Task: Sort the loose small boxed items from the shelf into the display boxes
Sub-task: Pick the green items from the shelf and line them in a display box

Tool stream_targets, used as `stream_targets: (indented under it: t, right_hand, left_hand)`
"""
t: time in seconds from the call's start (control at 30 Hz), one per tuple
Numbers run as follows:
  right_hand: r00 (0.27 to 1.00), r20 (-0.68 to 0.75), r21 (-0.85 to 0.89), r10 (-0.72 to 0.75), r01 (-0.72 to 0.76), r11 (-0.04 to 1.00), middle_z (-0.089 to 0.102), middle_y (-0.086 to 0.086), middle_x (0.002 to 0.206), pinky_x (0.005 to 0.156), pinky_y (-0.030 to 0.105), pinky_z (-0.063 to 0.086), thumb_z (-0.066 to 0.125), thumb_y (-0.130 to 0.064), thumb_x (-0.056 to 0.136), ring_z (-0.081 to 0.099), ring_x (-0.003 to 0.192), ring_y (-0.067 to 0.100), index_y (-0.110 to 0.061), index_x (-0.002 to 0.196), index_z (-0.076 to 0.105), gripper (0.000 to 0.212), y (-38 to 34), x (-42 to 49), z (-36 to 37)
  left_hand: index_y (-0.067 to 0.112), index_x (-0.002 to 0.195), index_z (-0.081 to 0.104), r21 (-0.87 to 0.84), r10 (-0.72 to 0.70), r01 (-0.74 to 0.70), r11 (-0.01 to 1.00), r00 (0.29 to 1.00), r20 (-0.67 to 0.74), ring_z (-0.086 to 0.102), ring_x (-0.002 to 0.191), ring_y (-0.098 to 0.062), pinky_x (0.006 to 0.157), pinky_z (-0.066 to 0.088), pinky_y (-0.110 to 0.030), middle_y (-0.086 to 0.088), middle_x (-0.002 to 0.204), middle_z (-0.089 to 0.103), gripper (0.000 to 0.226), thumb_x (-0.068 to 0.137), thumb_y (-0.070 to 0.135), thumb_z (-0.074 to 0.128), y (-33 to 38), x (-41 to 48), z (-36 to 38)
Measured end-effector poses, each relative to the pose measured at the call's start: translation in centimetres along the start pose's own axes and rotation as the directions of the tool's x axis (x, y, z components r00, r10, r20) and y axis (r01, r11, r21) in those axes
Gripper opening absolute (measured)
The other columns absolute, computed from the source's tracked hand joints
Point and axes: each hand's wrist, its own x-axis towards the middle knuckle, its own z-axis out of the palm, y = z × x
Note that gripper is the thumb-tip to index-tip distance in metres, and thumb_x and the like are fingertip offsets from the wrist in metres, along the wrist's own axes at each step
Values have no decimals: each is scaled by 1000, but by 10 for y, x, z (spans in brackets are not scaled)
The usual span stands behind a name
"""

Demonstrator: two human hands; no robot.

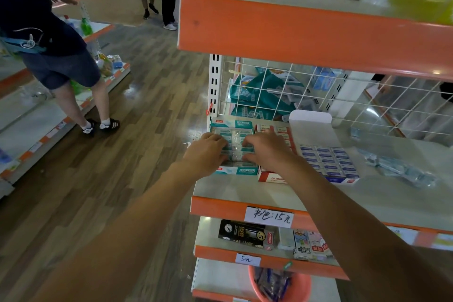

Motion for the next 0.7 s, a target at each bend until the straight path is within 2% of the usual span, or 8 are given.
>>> stream_targets:
  t: [0.13, 0.27, 0.4, 0.57, 0.7]
  right_hand:
    - [1000, -6, -6, 3, -3, 1000, 61, 2, 126, 92, 37, 46, 69, -43, 85, 54, 110, 25, -26, 121, 61, 41, 1, 1, 2]
    - [999, -14, -69, -29, 28, 997, 62, 3, 125, 91, 39, 46, 67, -43, 86, 55, 107, 25, -26, 122, 61, 41, 0, -2, 3]
    - [993, -114, 98, -34, 46, 994, 64, 3, 119, 85, 32, 47, 61, -37, 92, 59, 100, 21, -18, 119, 63, 33, 10, -6, -2]
    - [983, -185, 99, -8, 27, 995, 66, 3, 112, 83, 32, 48, 57, -36, 94, 60, 95, 20, -17, 116, 63, 29, 27, -17, -11]
    - [971, -239, 50, 17, -5, 999, 65, 1, 114, 85, 36, 49, 57, -36, 94, 60, 99, 21, -21, 117, 59, 27, 53, -34, -15]
  left_hand:
    - [18, 122, 53, 64, -12, 10, 998, 1000, 22, 50, 113, -19, 85, 52, -36, -2, 123, 56, 31, 94, 31, 57, 4, 4, -2]
    - [18, 119, 54, 114, 5, -9, 993, 999, 43, 52, 107, -20, 84, 53, -36, -3, 118, 58, 29, 93, 29, 58, 6, 7, -4]
    - [16, 115, 58, 140, 9, -13, 990, 1000, 24, 54, 104, -21, 85, 53, -39, -5, 116, 60, 29, 94, 35, 50, 16, 13, -11]
    - [17, 127, 52, 220, 16, -6, 975, 999, -42, 49, 118, -24, 99, 46, -42, -6, 128, 54, 36, 97, 35, 47, 49, 22, -14]
    - [21, 132, 50, 142, -8, 15, 990, 999, -51, 43, 123, -25, 100, 40, -45, -5, 132, 51, 38, 97, 35, 47, 90, 29, -15]
